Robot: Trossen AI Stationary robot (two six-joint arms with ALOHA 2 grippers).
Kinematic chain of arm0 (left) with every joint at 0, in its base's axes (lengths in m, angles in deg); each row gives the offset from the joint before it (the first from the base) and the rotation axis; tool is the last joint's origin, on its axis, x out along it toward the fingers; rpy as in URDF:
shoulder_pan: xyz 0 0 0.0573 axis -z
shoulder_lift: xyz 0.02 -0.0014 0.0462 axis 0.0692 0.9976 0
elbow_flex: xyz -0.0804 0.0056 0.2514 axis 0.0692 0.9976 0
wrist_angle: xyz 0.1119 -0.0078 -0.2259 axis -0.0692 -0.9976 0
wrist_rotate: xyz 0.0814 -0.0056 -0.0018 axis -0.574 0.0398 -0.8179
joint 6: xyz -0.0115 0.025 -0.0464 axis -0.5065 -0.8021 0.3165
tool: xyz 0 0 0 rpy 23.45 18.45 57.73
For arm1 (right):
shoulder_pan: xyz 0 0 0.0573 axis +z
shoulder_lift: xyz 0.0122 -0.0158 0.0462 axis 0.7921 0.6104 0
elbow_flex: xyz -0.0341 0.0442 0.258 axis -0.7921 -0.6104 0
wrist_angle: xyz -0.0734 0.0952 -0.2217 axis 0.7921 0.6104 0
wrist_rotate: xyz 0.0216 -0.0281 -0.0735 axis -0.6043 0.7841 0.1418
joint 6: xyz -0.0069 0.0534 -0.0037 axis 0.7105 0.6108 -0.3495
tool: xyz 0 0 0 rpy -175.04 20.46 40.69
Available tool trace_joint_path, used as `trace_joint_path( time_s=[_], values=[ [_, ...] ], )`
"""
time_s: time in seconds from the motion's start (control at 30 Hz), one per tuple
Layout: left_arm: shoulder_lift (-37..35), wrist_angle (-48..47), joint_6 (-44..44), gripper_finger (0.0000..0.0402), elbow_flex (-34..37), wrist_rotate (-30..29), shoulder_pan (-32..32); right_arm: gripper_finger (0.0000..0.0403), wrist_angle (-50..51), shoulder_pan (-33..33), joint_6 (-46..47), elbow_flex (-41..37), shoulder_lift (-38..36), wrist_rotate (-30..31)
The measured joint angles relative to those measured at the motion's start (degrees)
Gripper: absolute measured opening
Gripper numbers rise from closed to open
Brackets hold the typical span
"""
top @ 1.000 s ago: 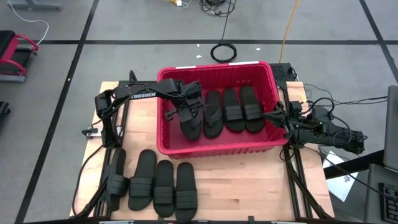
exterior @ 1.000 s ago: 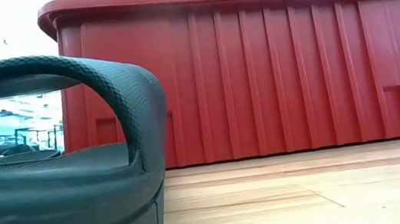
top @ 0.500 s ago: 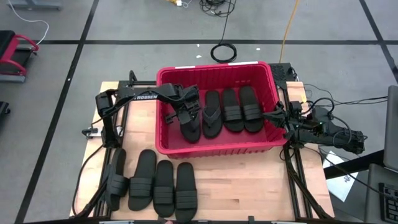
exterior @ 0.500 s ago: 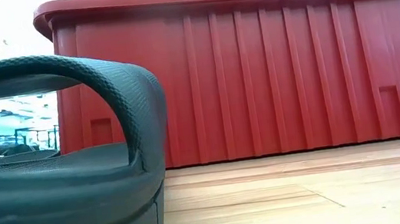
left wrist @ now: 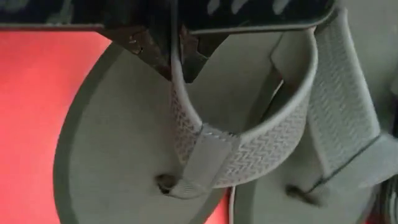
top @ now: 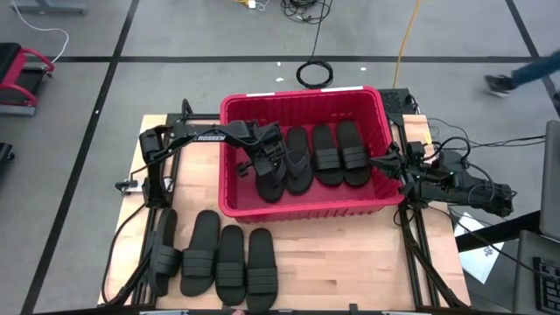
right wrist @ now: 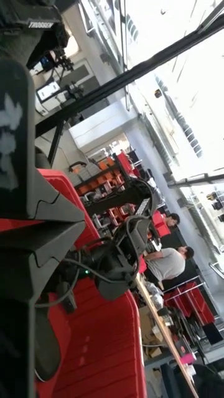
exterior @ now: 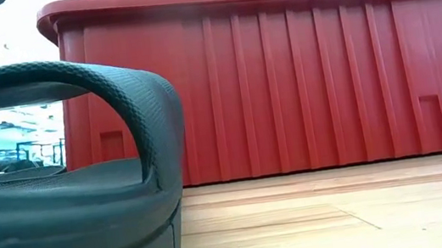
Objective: Pick and place slides into bin
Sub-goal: Put the black slipper into the red bin
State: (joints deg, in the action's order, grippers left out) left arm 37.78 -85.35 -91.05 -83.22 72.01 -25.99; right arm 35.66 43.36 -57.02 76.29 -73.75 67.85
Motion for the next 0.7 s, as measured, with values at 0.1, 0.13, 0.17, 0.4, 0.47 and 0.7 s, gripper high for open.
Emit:
trace_joint_path(
  time_s=[0.1, 0.13, 0.17, 0.4, 0.47, 0.7],
  values=[
    [-0.1, 1.6, 3.9, 0.0006, -0.1, -0.1, -0.3, 0.0000, 0.1, 0.0, 0.0, 0.0, 0.0, 0.0],
    [-0.1, 1.7, 5.0, 0.0011, -0.1, -0.1, -0.5, 0.0000, 0.1, 0.0, 0.0, 0.0, 0.0, 0.0],
    [-0.1, 1.6, 6.0, 0.0017, -0.1, -0.2, -0.6, 0.0000, 0.1, 0.0, 0.0, 0.0, 0.0, 0.0],
    [-0.1, 1.3, 14.0, 0.0082, -0.1, -0.4, -1.1, 0.0000, 0.1, 0.0, 0.1, 0.0, 0.0, 0.0],
    [-0.1, 1.3, 16.9, 0.0104, -0.1, -0.4, -1.1, 0.0000, 0.1, 0.0, 0.1, 0.0, 0.0, 0.0],
    [-0.3, 1.2, 23.9, 0.0189, -0.1, -0.4, -1.1, 0.0000, 0.1, 0.0, 0.1, 0.0, 0.0, 0.0]
  ],
)
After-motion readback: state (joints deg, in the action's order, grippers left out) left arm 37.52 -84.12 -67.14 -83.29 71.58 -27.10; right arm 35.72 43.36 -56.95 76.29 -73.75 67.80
